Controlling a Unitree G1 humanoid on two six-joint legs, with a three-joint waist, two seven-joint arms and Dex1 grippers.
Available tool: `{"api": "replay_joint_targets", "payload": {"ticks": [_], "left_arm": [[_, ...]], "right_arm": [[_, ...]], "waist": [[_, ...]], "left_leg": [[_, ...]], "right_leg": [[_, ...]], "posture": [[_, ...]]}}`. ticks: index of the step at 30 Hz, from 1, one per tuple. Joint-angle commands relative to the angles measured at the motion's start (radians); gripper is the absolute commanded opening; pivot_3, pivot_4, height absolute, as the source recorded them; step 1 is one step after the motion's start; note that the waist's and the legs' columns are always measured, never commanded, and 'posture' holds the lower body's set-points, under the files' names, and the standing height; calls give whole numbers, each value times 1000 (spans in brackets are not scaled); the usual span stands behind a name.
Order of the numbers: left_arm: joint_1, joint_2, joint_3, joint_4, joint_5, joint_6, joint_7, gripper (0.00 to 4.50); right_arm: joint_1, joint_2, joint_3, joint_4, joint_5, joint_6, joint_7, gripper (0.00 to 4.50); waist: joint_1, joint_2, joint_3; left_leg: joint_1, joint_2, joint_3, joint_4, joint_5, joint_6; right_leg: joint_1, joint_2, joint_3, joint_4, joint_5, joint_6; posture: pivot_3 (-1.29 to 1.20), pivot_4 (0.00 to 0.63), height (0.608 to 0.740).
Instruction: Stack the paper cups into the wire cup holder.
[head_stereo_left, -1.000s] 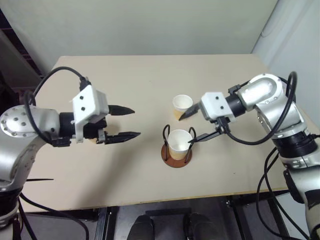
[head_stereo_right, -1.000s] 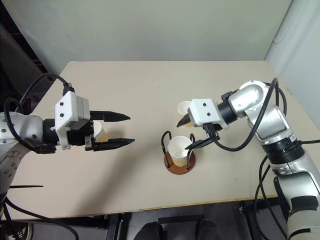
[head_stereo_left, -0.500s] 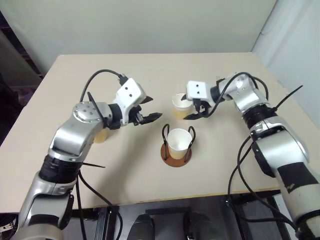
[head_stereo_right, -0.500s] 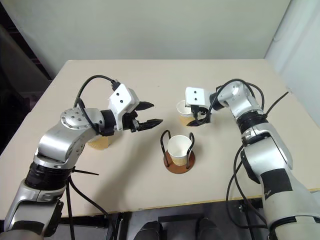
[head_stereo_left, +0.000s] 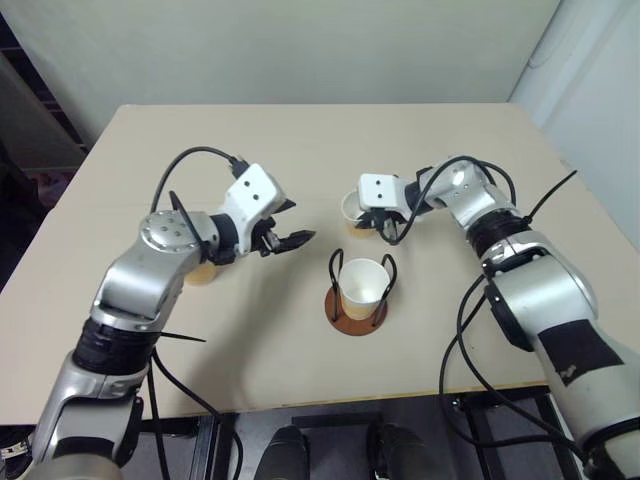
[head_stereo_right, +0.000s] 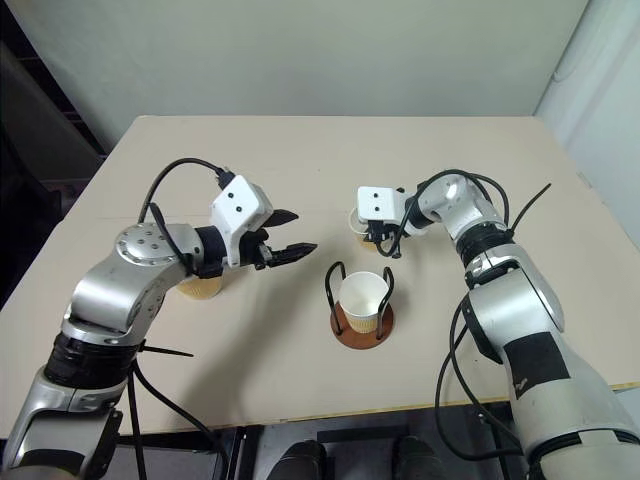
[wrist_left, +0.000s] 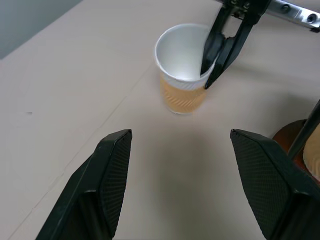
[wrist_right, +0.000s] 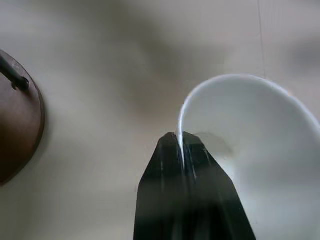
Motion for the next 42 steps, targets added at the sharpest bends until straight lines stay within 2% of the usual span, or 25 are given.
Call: {"api": "replay_joint_targets", "payload": {"ticks": [1,4,6,11,14,17,18,21,24,35,42], "left_arm": [[8,58,81,-51,-30,-41,-62,3375],[39,135,164,-71,-88,-55,-155,3375],[92,208,237,-110,-155,-58,-258,3375],[189,311,389,-177,-316,-46,-429,3375],[239,360,421,-172,-344,-49,-497,3375],[261,388,425,-159,-352,-58,-528,3375],[263,391,427,-158,-356,-59,-532,3375],[261,397,422,-156,-358,-60,-533,3375],[277,400,422,-164,-353,-60,-522,3375],[323,398,439,-199,-357,-53,-477,3375],[363,401,462,-216,-357,-53,-464,3375]], "right_arm": [[-53,-50,-73,-71,71,-18,118,19],[-70,-108,-140,-188,170,26,263,19],[-56,-175,-153,-383,327,169,350,19],[60,-414,-57,-940,768,555,372,19],[131,-474,-46,-1139,868,660,372,19],[189,-453,-53,-1237,853,709,371,19],[202,-444,-51,-1254,837,714,370,19],[228,-417,-33,-1266,771,698,361,19],[255,-395,-1,-1240,675,643,358,19],[277,-317,22,-1143,493,520,357,19],[280,-325,56,-1162,511,499,372,19]], "waist": [[0,0,0],[-1,0,0],[-1,0,0],[3,0,-1],[-2,-1,-1],[-11,-1,-1],[-13,-1,-1],[-16,-1,-1],[-17,-1,-1],[-18,-1,-1],[-17,-1,-1]], "left_leg": [[0,0,0,0,0,0],[0,0,0,0,1,-1],[-1,-1,1,-1,2,-3],[-5,-2,4,-1,1,-7],[1,2,2,0,-1,-10],[8,5,3,-1,-1,-9],[9,8,3,-1,-4,-3],[14,14,2,-1,-1,3],[19,15,2,-2,-1,4],[24,15,2,-4,1,7],[22,15,2,-4,-1,4]], "right_leg": [[0,0,0,0,0,0],[0,1,0,1,0,0],[-1,2,0,0,0,0],[0,10,0,-1,-2,-3],[6,16,2,-2,-3,-6],[7,17,4,1,-6,-9],[7,18,4,2,-5,-10],[7,21,4,5,-5,-22],[8,22,4,10,-4,-27],[9,23,6,15,-5,-31],[7,24,5,15,-7,-31]], "posture": [[0,150,740],[0,150,740],[0,150,740],[0,150,740],[0,150,740],[0,150,740],[0,150,740],[0,150,740],[0,150,740],[0,150,740],[0,150,740]]}}
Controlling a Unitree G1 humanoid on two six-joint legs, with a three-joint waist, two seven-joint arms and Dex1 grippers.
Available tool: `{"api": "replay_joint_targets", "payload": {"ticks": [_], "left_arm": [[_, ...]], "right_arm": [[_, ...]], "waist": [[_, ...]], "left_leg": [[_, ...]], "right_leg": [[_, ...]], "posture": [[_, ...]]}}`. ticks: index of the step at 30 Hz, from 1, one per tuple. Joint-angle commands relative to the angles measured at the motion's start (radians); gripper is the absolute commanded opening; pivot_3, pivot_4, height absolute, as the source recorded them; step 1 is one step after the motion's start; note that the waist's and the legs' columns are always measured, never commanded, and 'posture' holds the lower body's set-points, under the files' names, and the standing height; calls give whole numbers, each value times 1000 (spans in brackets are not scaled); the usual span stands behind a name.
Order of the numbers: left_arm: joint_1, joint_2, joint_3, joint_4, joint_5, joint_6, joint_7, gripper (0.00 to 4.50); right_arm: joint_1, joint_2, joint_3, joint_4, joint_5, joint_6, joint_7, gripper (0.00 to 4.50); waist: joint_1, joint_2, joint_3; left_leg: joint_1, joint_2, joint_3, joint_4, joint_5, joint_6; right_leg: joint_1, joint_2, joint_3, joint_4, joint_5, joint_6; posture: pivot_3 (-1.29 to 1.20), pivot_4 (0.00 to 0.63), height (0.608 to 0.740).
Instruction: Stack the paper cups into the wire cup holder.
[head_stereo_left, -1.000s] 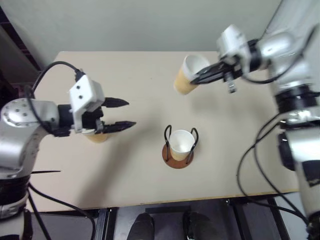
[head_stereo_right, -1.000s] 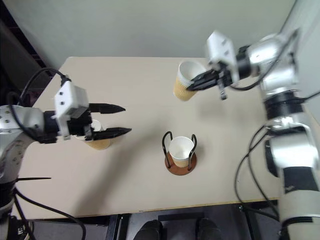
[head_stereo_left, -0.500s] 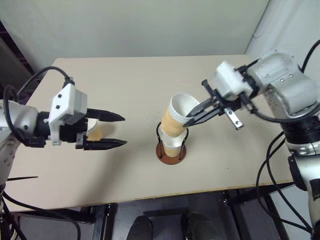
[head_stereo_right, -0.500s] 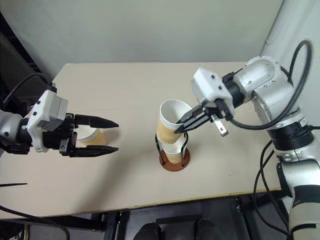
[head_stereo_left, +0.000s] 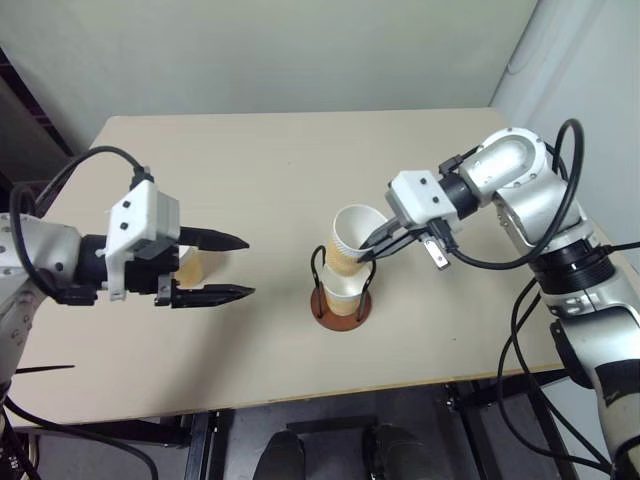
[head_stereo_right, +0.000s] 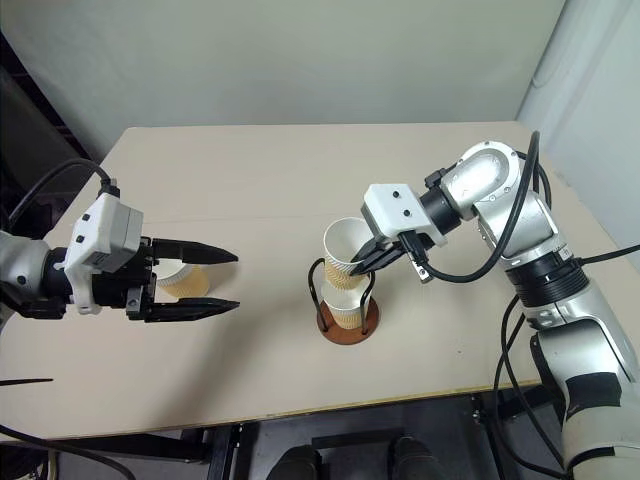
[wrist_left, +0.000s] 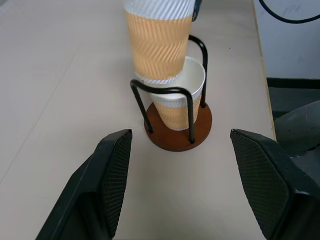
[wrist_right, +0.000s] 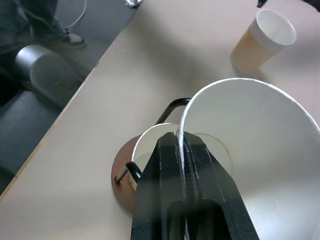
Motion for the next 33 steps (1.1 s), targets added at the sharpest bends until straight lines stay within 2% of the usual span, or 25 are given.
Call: {"api": "replay_joint_targets", "payload": {"ticks": [1,3,6,11,16,18,21,25,29,33], "left_arm": [[10,16,47,-30,-9,-7,11,3375],[20,16,55,-37,-11,-6,13,3375],[31,16,59,-40,-11,-9,18,3375],[36,13,55,-43,-7,-14,26,3375],[37,10,51,-41,3,-21,36,3375],[40,16,58,-28,18,-26,42,3375],[45,69,51,62,140,-81,68,3375],[74,138,44,182,252,-156,52,3375],[94,184,-17,275,351,-246,38,3375],[47,207,-120,364,447,-323,38,3375]], "right_arm": [[-11,-13,18,-29,22,-16,6,19],[-14,-13,30,-31,25,-20,6,19],[-21,-34,66,-46,57,-28,6,624],[-28,-79,128,-74,98,-56,6,2340],[-42,-46,111,-50,69,-79,6,4089],[-81,-19,60,14,56,-72,2,4089],[-118,-51,-26,102,138,-22,5,4089],[-137,68,-159,201,104,67,-293,4089],[-85,125,-202,92,135,157,-350,4089],[-47,141,-203,2,145,203,-355,4089]], "waist": [[0,0,0],[0,0,0],[0,0,0],[0,0,0],[-1,0,0],[-2,0,0],[0,0,0],[2,0,0],[-5,0,0],[-3,0,0]], "left_leg": [[0,0,0,0,0,0],[0,0,0,0,-1,-1],[0,0,0,0,-1,-1],[0,0,1,1,-1,-1],[1,0,0,0,-1,-1],[1,1,0,0,-1,-1],[0,1,0,0,-1,-1],[0,3,-2,0,-1,-1],[-1,7,-1,-3,-1,-1],[-5,7,-1,-6,-1,-1]], "right_leg": [[0,0,0,0,0,0],[0,0,0,0,0,0],[0,0,0,0,0,0],[0,0,0,0,-2,-2],[0,1,0,0,-2,-2],[0,1,0,0,-2,-2],[-1,1,0,0,-2,-2],[-1,0,1,0,-2,-3],[-5,1,3,0,-2,-3],[-9,1,0,0,-1,-1]], "posture": [[0,150,740],[0,150,740],[0,150,740],[0,150,740],[0,150,740],[0,150,740],[0,150,740],[0,150,740],[0,150,740],[0,150,740]]}}
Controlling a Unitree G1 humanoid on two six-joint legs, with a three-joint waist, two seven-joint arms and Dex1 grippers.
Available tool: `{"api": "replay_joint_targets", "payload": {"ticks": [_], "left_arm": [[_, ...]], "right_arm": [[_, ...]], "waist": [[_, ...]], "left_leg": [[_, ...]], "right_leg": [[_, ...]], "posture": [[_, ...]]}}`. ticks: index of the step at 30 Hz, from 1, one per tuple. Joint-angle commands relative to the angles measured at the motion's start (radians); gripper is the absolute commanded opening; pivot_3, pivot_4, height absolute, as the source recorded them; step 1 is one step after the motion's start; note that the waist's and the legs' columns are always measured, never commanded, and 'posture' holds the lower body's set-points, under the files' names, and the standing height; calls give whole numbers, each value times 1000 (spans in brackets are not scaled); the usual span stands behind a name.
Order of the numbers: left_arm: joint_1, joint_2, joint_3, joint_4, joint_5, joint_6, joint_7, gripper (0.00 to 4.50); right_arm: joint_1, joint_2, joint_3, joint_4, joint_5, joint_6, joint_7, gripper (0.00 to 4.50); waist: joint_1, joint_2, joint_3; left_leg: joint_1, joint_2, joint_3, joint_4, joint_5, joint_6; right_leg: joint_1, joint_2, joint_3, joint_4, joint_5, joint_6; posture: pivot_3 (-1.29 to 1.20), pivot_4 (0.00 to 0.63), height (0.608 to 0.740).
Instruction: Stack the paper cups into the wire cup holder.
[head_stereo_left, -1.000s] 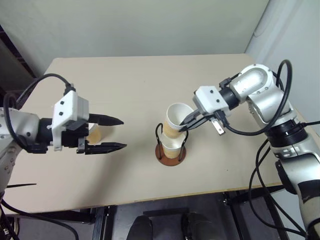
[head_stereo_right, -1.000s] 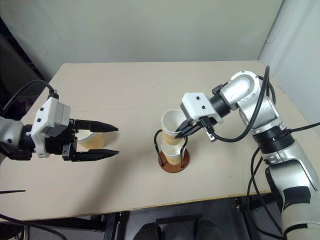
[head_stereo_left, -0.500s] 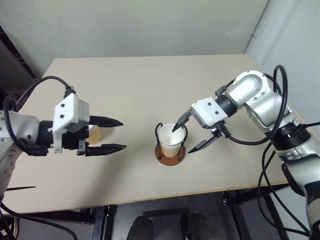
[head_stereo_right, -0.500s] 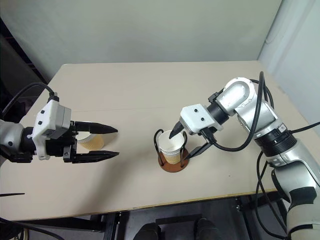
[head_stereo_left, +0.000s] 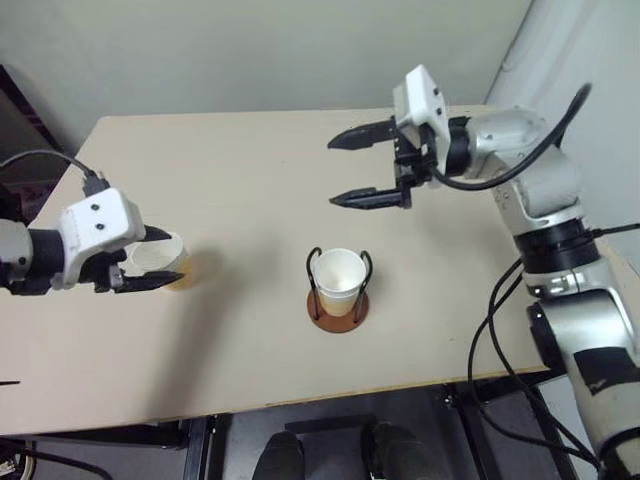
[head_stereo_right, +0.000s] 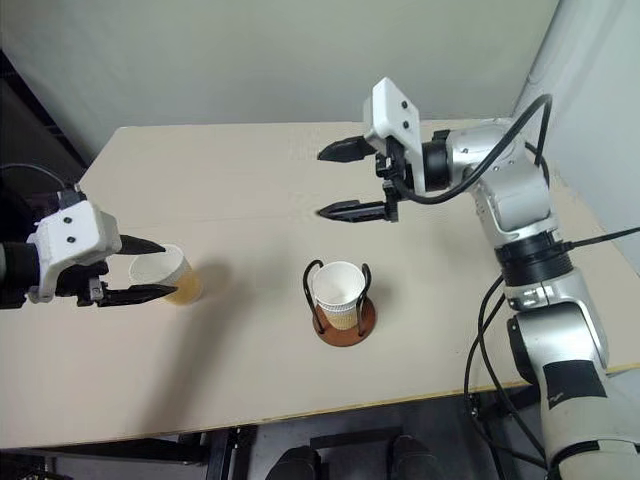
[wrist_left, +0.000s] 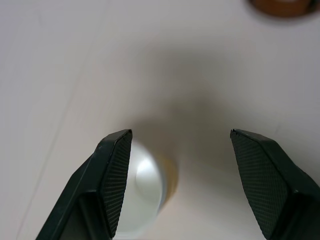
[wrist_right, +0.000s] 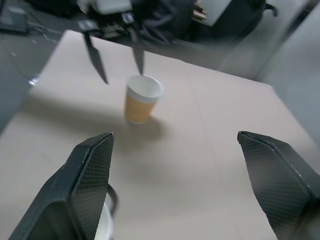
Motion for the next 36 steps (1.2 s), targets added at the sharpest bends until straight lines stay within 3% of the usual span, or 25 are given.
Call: {"api": "replay_joint_targets", "payload": {"ticks": [1,10,13,20,21,25,31,36], "left_arm": [[-47,37,-69,69,94,-77,-1,3375],[-192,-37,-243,196,217,-140,6,3375],[-213,-49,-261,213,230,-151,-4,2729],[-232,-58,-268,206,218,-167,-42,216],[-234,-60,-266,195,211,-165,-49,49],[-264,-64,-242,132,159,-155,-92,49],[-418,-122,-234,-18,-25,-94,-191,49],[-725,-267,-312,-42,-163,-76,-336,49]], "right_arm": [[0,7,-42,-93,30,38,-11,4089],[30,-15,-57,-164,34,96,-3,4089],[33,-26,-64,-182,38,114,-3,4117],[46,-52,-73,-205,44,133,8,4117],[48,-57,-74,-207,45,133,10,4117],[43,-110,-97,-189,51,124,47,4117],[162,-299,-142,-275,125,98,255,4117],[298,-468,-232,-295,120,66,289,4117]], "waist": [[2,0,0],[2,-1,-1],[2,-1,-1],[2,-1,-1],[2,-1,-1],[3,-2,-1],[16,-3,-2],[27,-4,-2]], "left_leg": [[-1,0,0,0,0,-1],[-4,0,-1,2,-1,-3],[-4,0,-1,2,-1,-3],[-4,-2,-1,2,-1,-3],[-4,-1,-1,2,-1,-3],[-5,-1,-1,4,-1,-3],[-10,-5,-2,9,-1,-4],[-10,-7,2,13,-1,-5]], "right_leg": [[-1,0,-1,0,0,0],[-3,0,-2,0,0,0],[-3,0,-2,0,1,1],[-3,3,-3,0,1,1],[-3,3,-3,0,1,1],[-3,3,-3,0,2,3],[-2,3,-3,-1,2,4],[2,3,-3,-2,5,8]], "posture": [[0,150,740],[0,150,740],[0,150,740],[0,150,740],[0,150,740],[0,150,740],[0,150,740],[0,150,740]]}}
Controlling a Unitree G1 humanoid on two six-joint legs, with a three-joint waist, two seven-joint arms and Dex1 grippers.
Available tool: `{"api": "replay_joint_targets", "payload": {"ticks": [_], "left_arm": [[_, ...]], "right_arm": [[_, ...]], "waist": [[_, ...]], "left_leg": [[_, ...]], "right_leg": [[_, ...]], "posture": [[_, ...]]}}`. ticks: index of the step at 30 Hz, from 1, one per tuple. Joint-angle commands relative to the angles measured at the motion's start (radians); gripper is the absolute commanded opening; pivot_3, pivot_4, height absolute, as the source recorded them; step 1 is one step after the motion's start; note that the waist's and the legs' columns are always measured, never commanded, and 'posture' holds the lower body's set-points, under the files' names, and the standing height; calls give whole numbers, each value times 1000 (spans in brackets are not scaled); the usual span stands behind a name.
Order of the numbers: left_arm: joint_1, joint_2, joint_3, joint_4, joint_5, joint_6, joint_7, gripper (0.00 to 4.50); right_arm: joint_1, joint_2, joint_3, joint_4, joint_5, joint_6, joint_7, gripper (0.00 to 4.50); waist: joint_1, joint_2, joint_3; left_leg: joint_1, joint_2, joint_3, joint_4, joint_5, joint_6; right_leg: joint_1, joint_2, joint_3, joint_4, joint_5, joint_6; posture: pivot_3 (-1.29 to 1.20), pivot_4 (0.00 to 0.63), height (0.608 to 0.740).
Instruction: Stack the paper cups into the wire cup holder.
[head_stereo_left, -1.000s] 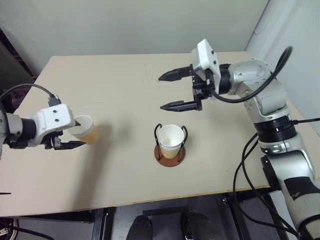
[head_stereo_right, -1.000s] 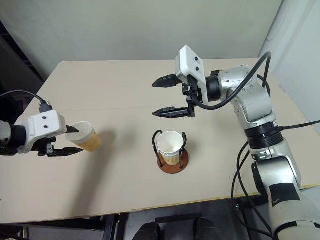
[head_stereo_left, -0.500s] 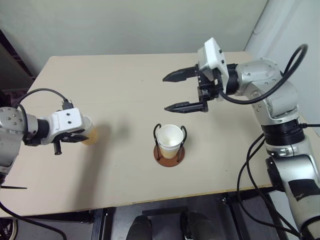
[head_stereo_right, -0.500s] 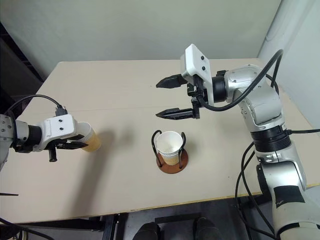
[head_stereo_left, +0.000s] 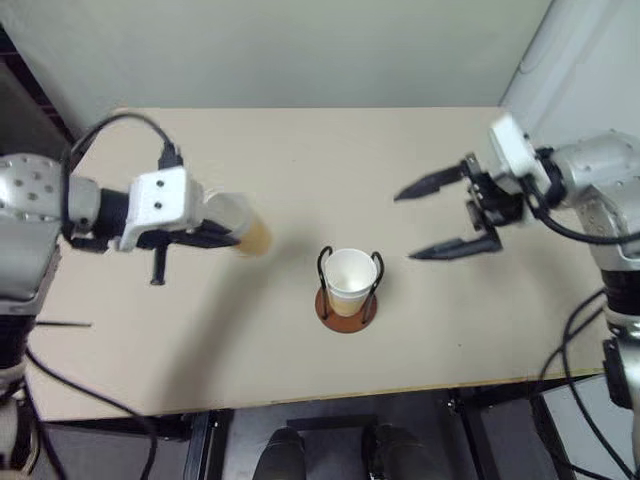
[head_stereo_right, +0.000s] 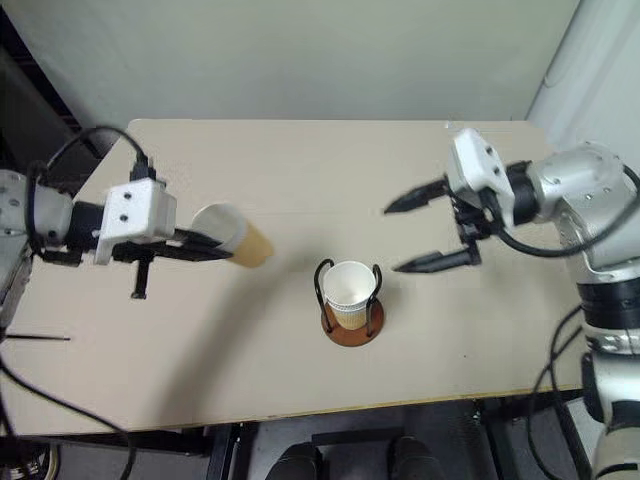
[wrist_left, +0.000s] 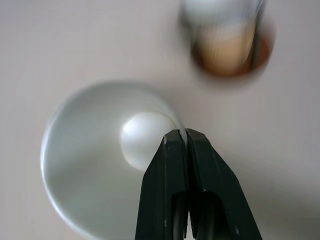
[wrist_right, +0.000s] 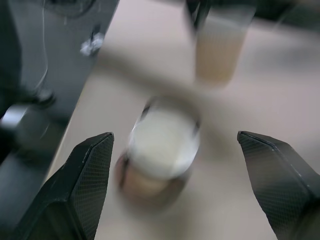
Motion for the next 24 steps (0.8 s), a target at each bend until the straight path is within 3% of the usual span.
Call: {"api": "replay_joint_targets", "payload": {"ticks": [1,4,13,24], "left_arm": [[-160,-69,-39,-2,-74,-13,-108,49],[-250,-129,-126,43,-103,-58,-141,49],[-351,-128,-444,140,-85,-286,-141,49],[-378,-182,-530,214,-42,-393,-141,49]], "right_arm": [[24,-73,-128,-39,39,-11,7,4117],[70,-112,-197,-60,70,6,-10,4117],[186,-153,-284,-184,105,62,-107,4117],[234,-165,-300,-242,127,90,-183,4117]], "waist": [[-1,2,0],[-9,3,0],[-17,4,1],[-12,4,1]], "left_leg": [[0,0,1,1,0,0],[4,-1,4,1,0,3],[15,-2,6,3,1,8],[10,-10,5,15,-11,25]], "right_leg": [[1,0,1,0,1,2],[4,-1,3,-1,3,7],[21,10,19,-14,7,22],[20,4,30,-18,6,34]], "posture": [[0,150,740],[0,150,740],[0,150,740],[0,150,740]]}}
